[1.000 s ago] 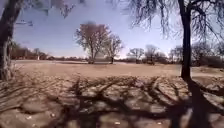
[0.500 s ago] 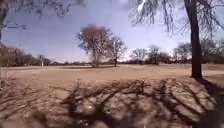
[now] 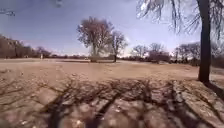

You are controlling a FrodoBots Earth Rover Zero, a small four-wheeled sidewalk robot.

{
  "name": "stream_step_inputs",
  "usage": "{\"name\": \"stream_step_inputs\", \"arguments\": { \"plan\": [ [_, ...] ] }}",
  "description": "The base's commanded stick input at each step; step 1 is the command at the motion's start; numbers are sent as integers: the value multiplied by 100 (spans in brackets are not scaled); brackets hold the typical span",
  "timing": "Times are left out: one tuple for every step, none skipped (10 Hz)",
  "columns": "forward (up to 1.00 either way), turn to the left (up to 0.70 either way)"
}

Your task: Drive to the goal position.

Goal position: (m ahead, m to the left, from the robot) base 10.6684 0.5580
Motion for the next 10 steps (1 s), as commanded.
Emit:
{"name": "stream_step_inputs", "arguments": {
  "plan": [
    [100,0],
    [100,0],
    [100,0],
    [100,0],
    [100,0],
    [100,0],
    [100,0],
    [100,0],
    [100,0],
    [100,0]
  ]
}}
